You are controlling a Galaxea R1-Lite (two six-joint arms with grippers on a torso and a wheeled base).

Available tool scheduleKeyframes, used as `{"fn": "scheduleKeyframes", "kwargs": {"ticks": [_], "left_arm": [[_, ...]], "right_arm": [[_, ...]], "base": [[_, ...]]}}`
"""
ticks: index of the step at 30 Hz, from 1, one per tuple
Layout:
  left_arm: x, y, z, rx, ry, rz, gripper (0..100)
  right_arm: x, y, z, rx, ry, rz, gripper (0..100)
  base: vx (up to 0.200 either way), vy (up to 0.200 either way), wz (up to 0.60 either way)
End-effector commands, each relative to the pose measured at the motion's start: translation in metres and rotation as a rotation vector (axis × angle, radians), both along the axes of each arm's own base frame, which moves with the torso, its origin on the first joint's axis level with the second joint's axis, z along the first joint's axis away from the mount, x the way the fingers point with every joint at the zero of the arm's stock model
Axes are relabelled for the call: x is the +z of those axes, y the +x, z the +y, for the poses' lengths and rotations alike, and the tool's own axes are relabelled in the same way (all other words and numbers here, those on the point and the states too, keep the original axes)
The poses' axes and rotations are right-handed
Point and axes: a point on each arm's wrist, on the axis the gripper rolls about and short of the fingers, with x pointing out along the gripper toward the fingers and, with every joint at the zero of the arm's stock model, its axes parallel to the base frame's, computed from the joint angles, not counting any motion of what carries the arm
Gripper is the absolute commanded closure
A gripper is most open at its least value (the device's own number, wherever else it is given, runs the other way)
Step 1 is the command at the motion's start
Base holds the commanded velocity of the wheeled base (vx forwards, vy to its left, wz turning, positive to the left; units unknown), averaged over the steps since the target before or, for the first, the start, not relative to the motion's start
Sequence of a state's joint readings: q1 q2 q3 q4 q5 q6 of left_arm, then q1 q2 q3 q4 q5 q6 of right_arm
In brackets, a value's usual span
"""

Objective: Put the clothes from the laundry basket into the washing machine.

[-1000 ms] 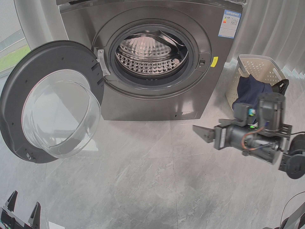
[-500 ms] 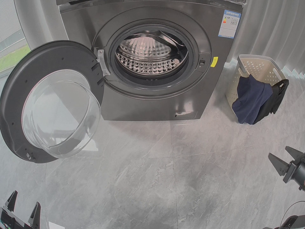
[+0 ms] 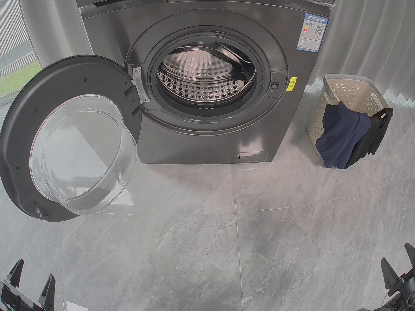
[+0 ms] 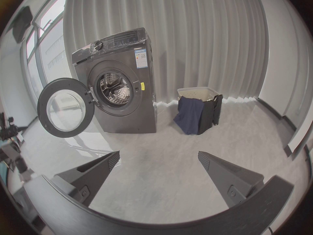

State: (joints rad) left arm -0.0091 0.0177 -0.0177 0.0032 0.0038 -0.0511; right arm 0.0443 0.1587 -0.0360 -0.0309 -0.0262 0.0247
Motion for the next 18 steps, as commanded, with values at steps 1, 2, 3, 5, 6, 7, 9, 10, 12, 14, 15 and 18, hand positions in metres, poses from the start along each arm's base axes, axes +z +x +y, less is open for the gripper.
{"fn": "scheduleKeyframes", "kwargs": {"ticks": [1, 2, 3, 5, 6, 7, 9, 10, 12, 14, 15, 18], "left_arm": [[-0.0052, 0.0002, 0.0000, 0.001, -0.001, 0.003, 0], [-0.0054, 0.0002, 0.0000, 0.001, -0.001, 0.004, 0], [-0.0052, 0.0002, 0.0000, 0.001, -0.003, 0.003, 0], [-0.0054, 0.0002, 0.0000, 0.001, -0.003, 0.004, 0], [-0.0052, 0.0002, 0.0000, 0.001, 0.000, 0.003, 0], [-0.0049, 0.0001, 0.0000, 0.001, 0.002, 0.003, 0], [-0.0048, 0.0001, 0.0000, 0.001, 0.004, 0.001, 0], [-0.0052, 0.0002, 0.0000, 0.001, 0.002, 0.003, 0], [-0.0048, 0.0001, 0.0000, 0.001, 0.000, 0.001, 0], [-0.0052, 0.0002, 0.0000, 0.001, -0.001, 0.003, 0], [-0.0052, 0.0002, 0.0000, 0.001, -0.001, 0.003, 0], [-0.0052, 0.0002, 0.0000, 0.001, -0.001, 0.003, 0]], "right_arm": [[-0.0158, -0.0106, 0.0003, -0.053, -0.026, -0.082, 0], [-0.0157, -0.0106, 0.0004, -0.049, -0.026, -0.084, 0], [-0.0157, -0.0106, 0.0006, -0.044, -0.026, -0.084, 0], [-0.0157, -0.0106, 0.0006, -0.038, -0.024, -0.084, 0], [-0.0157, -0.0106, 0.0006, -0.041, -0.021, -0.084, 0], [-0.0157, -0.0106, 0.0006, -0.040, -0.024, -0.084, 0], [-0.0157, -0.0106, 0.0006, -0.040, -0.024, -0.084, 0], [-0.0157, -0.0106, 0.0006, -0.040, -0.024, -0.084, 0], [-0.0157, -0.0106, 0.0006, -0.040, -0.024, -0.084, 0], [-0.0157, -0.0106, 0.0006, -0.040, -0.024, -0.084, 0], [-0.0157, -0.0106, 0.0006, -0.040, -0.024, -0.084, 0], [-0.0157, -0.0106, 0.0006, -0.040, -0.024, -0.084, 0]], "base": [[0.000, 0.000, 0.00], [0.000, 0.000, 0.00], [0.000, 0.000, 0.00], [0.000, 0.000, 0.00], [0.000, 0.000, 0.00], [0.000, 0.000, 0.00], [0.000, -0.100, 0.00], [0.000, -0.200, 0.00], [0.000, -0.200, 0.00], [0.000, -0.200, 0.00], [0.000, -0.200, 0.00], [0.000, -0.200, 0.00]]}}
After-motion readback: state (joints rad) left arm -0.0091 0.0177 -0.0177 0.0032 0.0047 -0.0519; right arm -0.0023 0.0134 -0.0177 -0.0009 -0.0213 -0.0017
